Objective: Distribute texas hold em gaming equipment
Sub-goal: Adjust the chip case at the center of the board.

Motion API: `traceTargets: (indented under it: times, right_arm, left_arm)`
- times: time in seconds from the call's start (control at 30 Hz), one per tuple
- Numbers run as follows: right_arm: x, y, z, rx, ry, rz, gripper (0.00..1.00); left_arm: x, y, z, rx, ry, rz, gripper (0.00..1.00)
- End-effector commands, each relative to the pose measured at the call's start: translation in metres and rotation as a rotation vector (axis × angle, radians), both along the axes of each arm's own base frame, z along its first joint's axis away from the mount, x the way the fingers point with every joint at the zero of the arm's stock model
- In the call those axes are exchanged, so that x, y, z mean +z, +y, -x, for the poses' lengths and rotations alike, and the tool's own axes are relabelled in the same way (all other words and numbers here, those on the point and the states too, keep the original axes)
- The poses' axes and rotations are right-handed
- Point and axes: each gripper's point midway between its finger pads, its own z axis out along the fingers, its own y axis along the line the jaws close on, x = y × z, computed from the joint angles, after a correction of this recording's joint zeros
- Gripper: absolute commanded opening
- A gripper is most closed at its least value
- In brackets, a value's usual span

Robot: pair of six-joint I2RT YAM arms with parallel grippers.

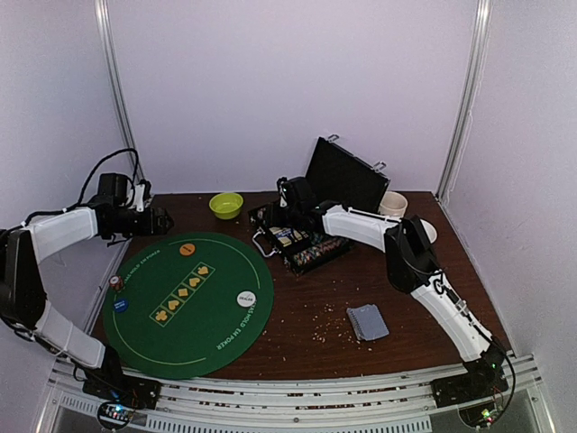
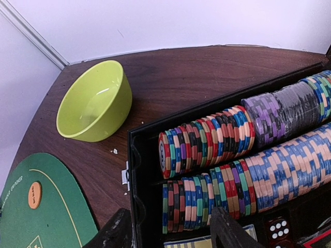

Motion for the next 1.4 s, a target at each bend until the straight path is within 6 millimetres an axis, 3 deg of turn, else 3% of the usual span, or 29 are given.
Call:
traceTargets:
  times: [0.0, 0.33, 0.67, 0.83, 0.97, 1.13, 1.2, 1.37]
  right_arm:
    - [-0.006, -0.003, -0.012, -0.035, -0.014, -0.028, 0.53]
    - [-0.022, 0.01, -0.01, 0.02, -0.002, -0.077, 0.52]
    - [-0.016, 0.007, -0.009, 0.024, -0.021, -0.035, 0.5]
    - [0.017, 0.012, -0.007, 0.067, -0.047, -0.074, 0.53]
    - [0.053, 0.008, 0.001, 0.09, -0.078, -0.086, 0.55]
    - [0.083, 0.0, 0.018, 0.155, -0.097, -0.012, 0.55]
    - [0.076, -0.005, 0.032, 0.187, -0.069, 0.062, 0.55]
    - [0.033, -0.024, 0.067, 0.233, 0.035, 0.251, 0.55]
  left_arm:
    - [0.005, -0.004, -0.01, -0.021, -0.038, 0.002, 0.95]
    - [0.0, -0.006, -0.013, -0.03, -0.023, 0.006, 0.95]
    - [-0.002, -0.008, -0.015, -0.04, -0.014, 0.017, 0.95]
    - [0.001, -0.031, -0.021, -0.131, -0.014, -0.045, 0.87]
    - [0.006, -0.065, -0.026, -0.233, -0.037, -0.074, 0.86]
    - [0.01, -0.086, -0.035, -0.27, -0.056, -0.062, 0.86]
    - [0.013, -0.09, -0.036, -0.279, -0.057, -0.044, 0.87]
    - [0.017, -0.088, -0.035, -0.267, -0.062, -0.05, 0.87]
